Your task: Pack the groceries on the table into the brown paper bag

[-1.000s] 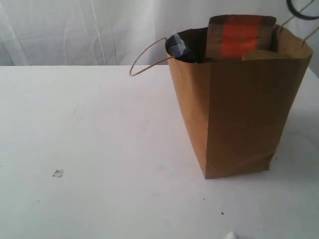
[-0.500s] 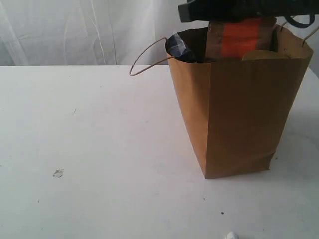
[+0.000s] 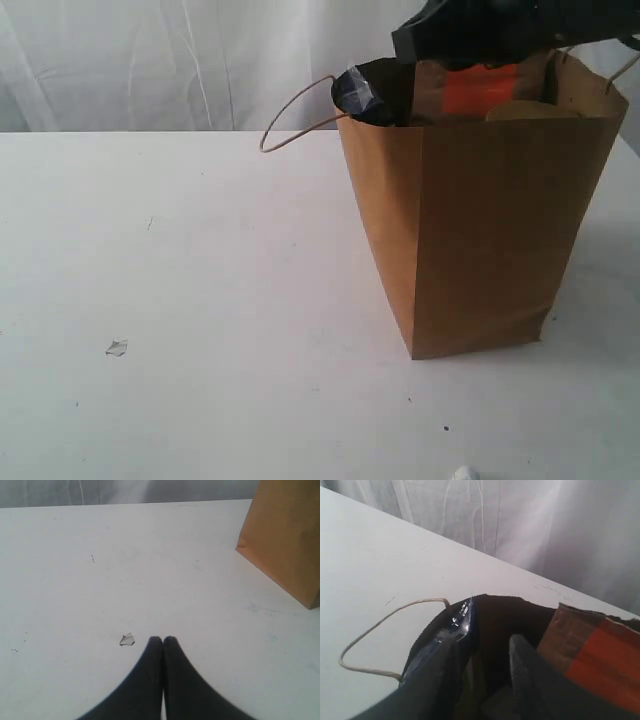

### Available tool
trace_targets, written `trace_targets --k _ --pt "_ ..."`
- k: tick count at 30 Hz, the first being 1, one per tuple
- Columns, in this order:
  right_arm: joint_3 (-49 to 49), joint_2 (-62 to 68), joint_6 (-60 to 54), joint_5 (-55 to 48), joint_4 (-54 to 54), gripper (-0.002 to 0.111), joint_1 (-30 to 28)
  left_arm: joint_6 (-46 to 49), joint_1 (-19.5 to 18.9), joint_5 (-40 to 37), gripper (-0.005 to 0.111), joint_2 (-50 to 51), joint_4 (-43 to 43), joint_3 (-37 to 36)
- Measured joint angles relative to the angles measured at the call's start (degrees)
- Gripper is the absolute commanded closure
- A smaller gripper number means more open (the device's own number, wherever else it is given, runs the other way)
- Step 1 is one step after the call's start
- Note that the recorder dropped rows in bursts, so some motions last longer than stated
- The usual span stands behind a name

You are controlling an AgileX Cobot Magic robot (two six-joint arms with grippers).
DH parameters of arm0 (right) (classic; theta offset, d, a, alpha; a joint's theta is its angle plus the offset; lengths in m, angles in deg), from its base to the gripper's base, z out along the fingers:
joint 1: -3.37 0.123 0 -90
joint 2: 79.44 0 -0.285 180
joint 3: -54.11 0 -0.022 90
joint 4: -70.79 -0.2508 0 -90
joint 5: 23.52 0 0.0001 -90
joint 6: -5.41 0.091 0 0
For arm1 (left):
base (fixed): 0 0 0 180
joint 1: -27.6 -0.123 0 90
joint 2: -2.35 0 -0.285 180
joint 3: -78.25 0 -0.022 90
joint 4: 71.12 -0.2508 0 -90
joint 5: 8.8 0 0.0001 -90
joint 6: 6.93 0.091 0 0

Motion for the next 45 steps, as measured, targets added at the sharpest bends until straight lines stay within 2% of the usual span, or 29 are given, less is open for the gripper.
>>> trace_targets --k 4,8,11,14,18,23,26,28,32,36,41,45 --pt "0.00 -1.72 0.28 0.00 0.06 0.075 0.00 0.00 0.00 0.00 0.107 0.00 0.00 0.00" --pt "0.00 -5.62 0.36 -0.08 0.82 0.082 0.00 0.00 0.00 0.00 0.107 0.00 0.00 0.00" --pt "0.00 -9.42 0.46 -0.25 7.17 0.089 0.00 0.00 0.00 0.00 0.107 0.00 0.00 0.00" --pt "0.00 -13.21 0.85 -2.53 18.02 0.097 0.00 0.00 0.00 0.00 0.107 0.00 0.00 0.00" --pt "0.00 -16.22 7.35 -14.43 37.86 0.108 0.00 0.00 0.00 0.00 0.107 0.00 0.00 0.00" --pt "-2.23 -16.37 28.88 -36.24 65.83 0.108 -0.35 0.00 0.00 0.00 0.107 0.00 0.00 0.00" --pt "-5.58 -16.59 39.52 -42.11 78.54 0.108 -2.06 0.00 0.00 0.00 0.107 0.00 0.00 0.00" --pt "-8.14 -17.33 44.05 -42.89 81.46 0.108 -3.96 0.00 0.00 0.00 0.107 0.00 0.00 0.00" --pt "-14.26 -18.52 48.84 -43.14 80.66 0.108 -9.82 0.00 0.00 0.00 0.107 0.00 0.00 0.00" --pt "-21.96 -18.63 46.57 -43.24 71.18 0.108 -14.66 0.00 0.00 0.00 0.107 0.00 0.00 0.00" --pt "-29.28 -18.63 37.62 -43.24 53.67 0.108 -15.97 0.00 0.00 0.00 0.107 0.00 0.00 0.00" --pt "-32.03 -18.63 27.17 -40.22 33.61 0.108 -16.19 0.00 0.00 0.00 0.107 0.00 0.00 0.00"
